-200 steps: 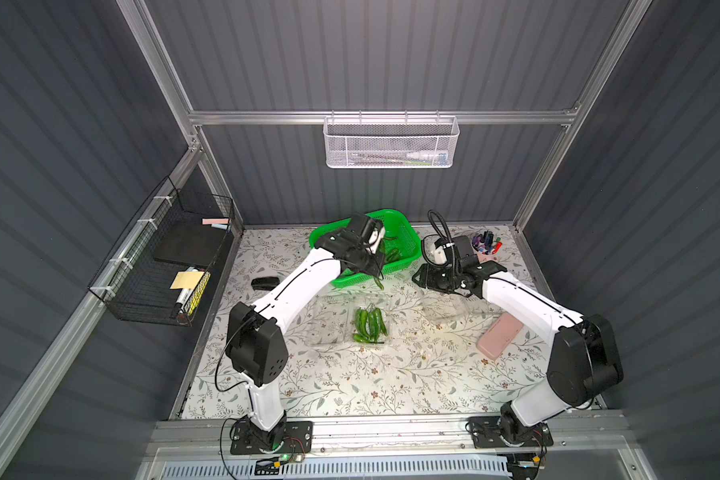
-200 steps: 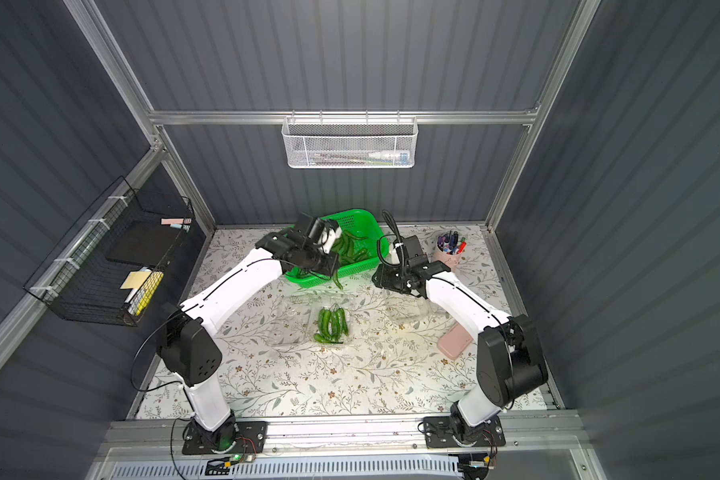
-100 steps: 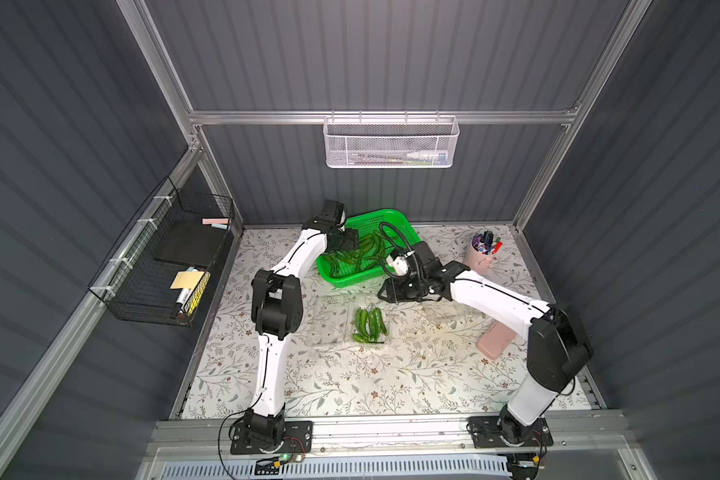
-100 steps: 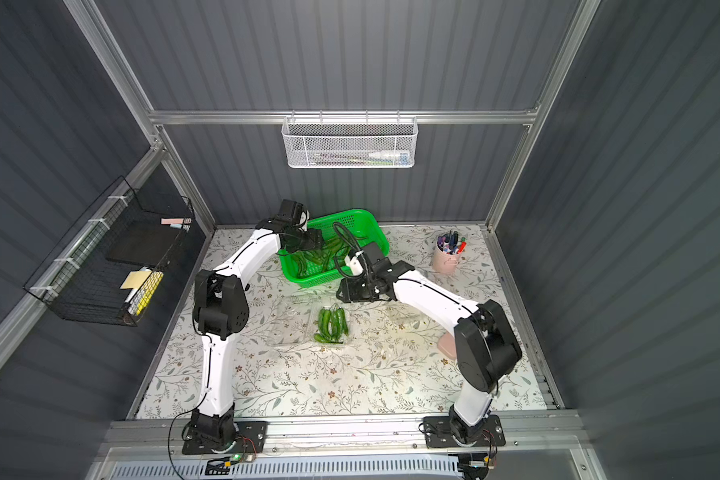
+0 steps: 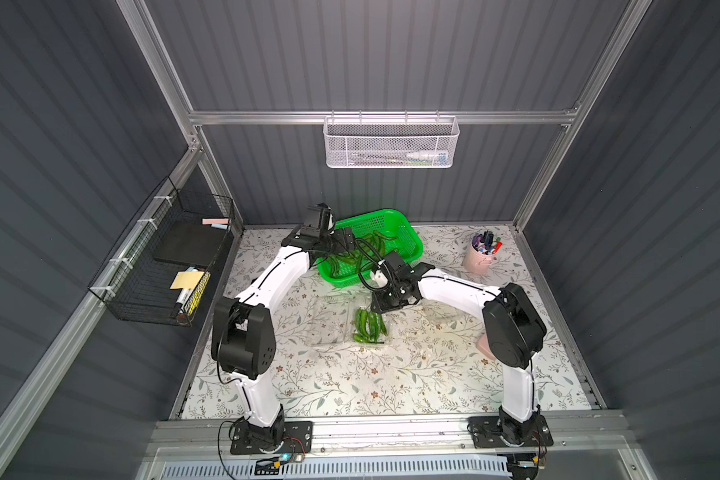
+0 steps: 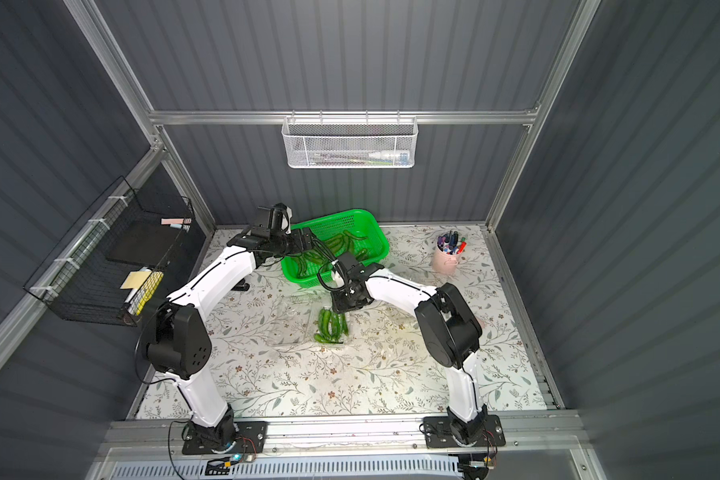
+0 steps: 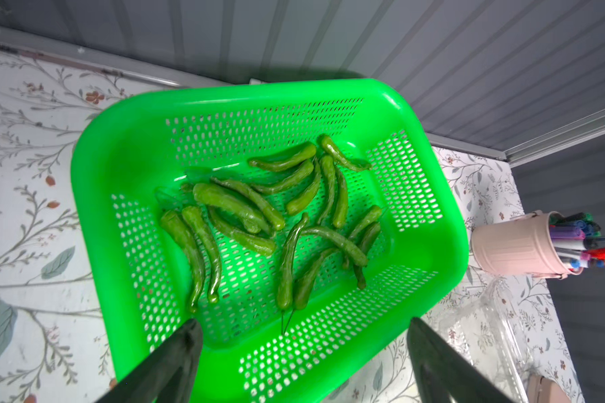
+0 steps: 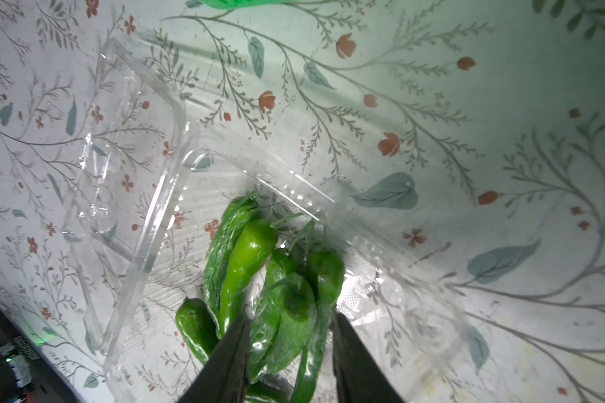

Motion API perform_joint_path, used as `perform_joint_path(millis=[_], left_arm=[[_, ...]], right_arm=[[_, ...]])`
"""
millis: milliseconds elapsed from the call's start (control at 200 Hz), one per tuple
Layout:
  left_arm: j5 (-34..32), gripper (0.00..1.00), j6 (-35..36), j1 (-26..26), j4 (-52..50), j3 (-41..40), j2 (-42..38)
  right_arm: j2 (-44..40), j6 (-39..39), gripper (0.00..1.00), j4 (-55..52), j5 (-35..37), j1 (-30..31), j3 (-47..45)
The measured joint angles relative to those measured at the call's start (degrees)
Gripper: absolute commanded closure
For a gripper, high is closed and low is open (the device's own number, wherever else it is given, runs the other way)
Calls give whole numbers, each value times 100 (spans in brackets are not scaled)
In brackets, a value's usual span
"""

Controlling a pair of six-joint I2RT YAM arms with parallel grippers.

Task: Take small green peppers out of containers
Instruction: Pick up the green pepper from the packing box, then place the green pepper in the basket.

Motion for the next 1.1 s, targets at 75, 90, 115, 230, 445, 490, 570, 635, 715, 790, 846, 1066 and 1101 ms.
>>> perform_joint_path(millis=[75, 90, 115, 230, 445, 490, 570, 635, 715, 790, 846, 1066, 1101], left_arm=[[0, 7, -59, 7, 28, -254, -13], [0, 7, -70, 7, 31, -295, -13], [0, 7, -87, 7, 28, -363, -13], [0, 7, -129, 7, 24, -514, -13], [2, 8, -151, 7, 37, -529, -15], [2, 8, -149, 7, 37, -529, -17], [2, 8, -149, 7, 46, -529, -20], [2, 7, -146, 7, 57, -529, -20], [7, 7, -149, 7, 81, -529, -20], [9, 7, -149, 0, 114, -540, -35], [24, 8, -149, 0, 122, -553, -55], [48, 7, -188, 0, 184, -907, -264], [48, 7, -197, 0, 190, -951, -286]], right_arm=[[96, -59, 62, -48, 55, 52, 57], [114, -66, 62, -57, 63, 61, 66], [142, -76, 62, -63, 76, 79, 72], [293, -111, 65, -98, 131, 170, 94], [374, -190, 88, -87, 214, 262, 98], [367, -146, 90, -76, 236, 258, 98], [310, -162, 90, -50, 247, 256, 76], [157, -157, 90, -2, 236, 256, 13], [-157, -157, 90, 72, 210, 256, -87], [-525, -155, 90, 111, 170, 256, -160], [-763, -155, 90, 142, 140, 234, -173], [-1106, -13, 90, 317, -267, -192, 96], [-1008, 74, 90, 345, -319, -341, 286]])
